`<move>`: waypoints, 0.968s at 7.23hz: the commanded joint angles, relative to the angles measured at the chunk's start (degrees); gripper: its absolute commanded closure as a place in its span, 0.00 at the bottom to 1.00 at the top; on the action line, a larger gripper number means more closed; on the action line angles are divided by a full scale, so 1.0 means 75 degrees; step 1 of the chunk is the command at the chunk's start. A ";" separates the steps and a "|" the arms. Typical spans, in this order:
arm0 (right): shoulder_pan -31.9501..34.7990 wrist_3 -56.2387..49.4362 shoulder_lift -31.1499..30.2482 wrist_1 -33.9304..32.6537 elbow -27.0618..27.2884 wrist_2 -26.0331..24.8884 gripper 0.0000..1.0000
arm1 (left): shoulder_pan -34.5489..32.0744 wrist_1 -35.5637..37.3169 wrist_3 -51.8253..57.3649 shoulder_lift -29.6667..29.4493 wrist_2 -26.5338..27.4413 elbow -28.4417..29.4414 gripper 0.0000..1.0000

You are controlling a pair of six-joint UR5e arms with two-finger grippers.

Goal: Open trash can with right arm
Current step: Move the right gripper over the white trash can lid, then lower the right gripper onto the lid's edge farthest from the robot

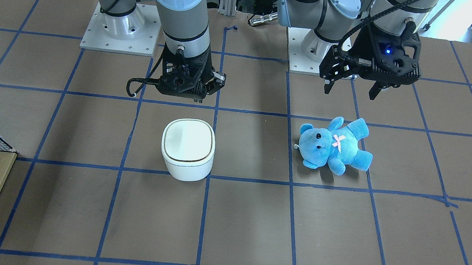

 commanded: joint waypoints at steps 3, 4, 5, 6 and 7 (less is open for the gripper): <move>-0.0885 -0.0723 0.0065 -0.0275 0.0044 -0.0036 1.00 | 0.0000 0.0000 0.0009 0.0000 0.0000 0.0000 0.00; -0.0959 -0.0666 0.0240 -0.0834 0.0079 -0.0059 1.00 | 0.0000 0.0000 -0.0003 0.0000 0.0000 0.0000 0.00; -0.0959 -0.0515 0.0438 -0.0978 0.0149 0.0011 1.00 | 0.0000 0.0000 -0.0003 0.0000 0.0000 0.0000 0.00; -0.0901 -0.0513 0.0556 -0.0980 0.0173 0.0023 1.00 | 0.0000 0.0000 -0.0003 0.0000 0.0000 0.0000 0.00; -0.0878 -0.0513 0.0767 -0.1084 0.0162 0.0023 1.00 | 0.0000 0.0000 -0.0003 0.0000 0.0000 0.0000 0.00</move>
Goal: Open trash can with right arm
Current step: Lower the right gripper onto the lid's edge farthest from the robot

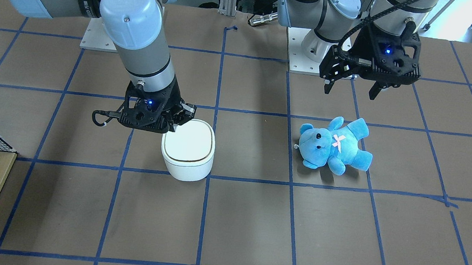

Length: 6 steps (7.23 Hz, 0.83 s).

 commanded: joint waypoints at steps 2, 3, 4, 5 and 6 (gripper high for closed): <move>0.0515 0.0447 0.0266 -0.0287 -0.0003 0.0012 1.00 | 0.0000 0.0000 0.0011 0.0000 0.0000 0.0000 0.00; 0.0565 0.0474 0.0277 -0.0195 0.0020 0.0023 1.00 | 0.0000 0.0000 0.0011 0.0000 0.0000 0.0000 0.00; 0.0566 0.0358 0.0312 -0.0159 0.0066 0.0198 1.00 | 0.0000 0.0000 0.0011 0.0000 0.0000 0.0000 0.00; 0.0566 0.0346 0.0313 -0.0240 0.0380 0.0269 1.00 | 0.0000 0.0000 -0.0001 0.0000 0.0000 0.0000 0.00; 0.0543 0.0288 0.0313 -0.0298 0.0546 0.0270 1.00 | 0.0000 0.0000 -0.0001 0.0000 0.0000 0.0000 0.00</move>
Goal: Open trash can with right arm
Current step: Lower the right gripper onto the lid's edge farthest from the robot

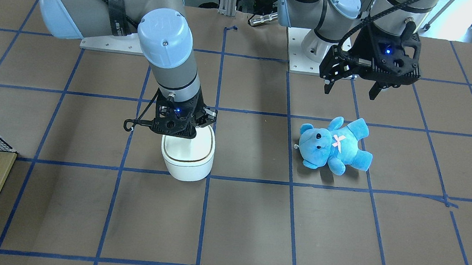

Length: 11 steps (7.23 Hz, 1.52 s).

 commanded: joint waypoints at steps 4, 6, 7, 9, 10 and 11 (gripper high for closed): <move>-0.0302 -0.0127 -0.0064 -0.0066 0.0179 -0.0047 1.00 | 0.0000 0.0000 -0.0004 0.0000 0.0000 0.0000 0.00; -0.0326 -0.0091 -0.0052 -0.0077 0.0260 -0.0059 1.00 | 0.0000 0.0000 -0.0004 0.0000 0.0000 0.0000 0.00; -0.0349 -0.0091 -0.0052 -0.0077 0.0238 -0.0071 1.00 | 0.0000 0.0000 -0.0004 0.0000 0.0000 -0.0012 0.00; -0.0349 -0.0056 -0.0017 -0.0124 0.0296 -0.0083 1.00 | 0.0000 0.0000 0.0007 0.0000 0.0000 0.0000 0.00; -0.0361 -0.0056 -0.0005 -0.0124 0.0319 -0.0083 1.00 | 0.0011 0.0000 0.0007 0.0000 0.0000 0.0000 0.00; -0.0349 -0.0045 0.0007 -0.0136 0.0331 -0.0094 1.00 | 0.0000 0.0000 -0.0004 0.0000 0.0000 0.0000 0.00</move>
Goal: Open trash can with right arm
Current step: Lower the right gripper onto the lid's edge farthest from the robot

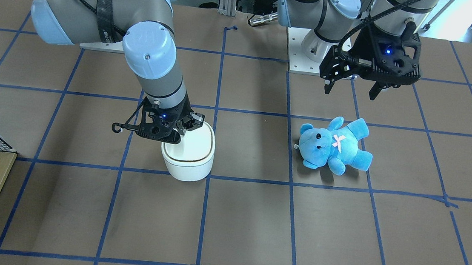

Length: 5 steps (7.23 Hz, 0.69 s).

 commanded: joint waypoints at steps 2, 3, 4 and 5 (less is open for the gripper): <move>0.0004 0.0034 0.0062 -0.0013 0.0033 -0.0021 1.00 | -0.0006 0.0000 0.0003 0.0000 0.0000 0.0001 0.00; 0.0004 0.0035 0.0086 -0.0013 0.0033 -0.0033 1.00 | -0.0006 0.0000 0.0003 0.0000 0.0000 0.0001 0.00; -0.0007 0.0046 0.0109 -0.0013 0.0033 -0.0033 1.00 | -0.0006 0.0000 -0.0009 0.0000 0.0000 0.0001 0.00; 0.0004 0.0046 0.0121 -0.0013 0.0033 -0.0033 1.00 | -0.0006 0.0000 0.0003 0.0000 0.0000 0.0001 0.00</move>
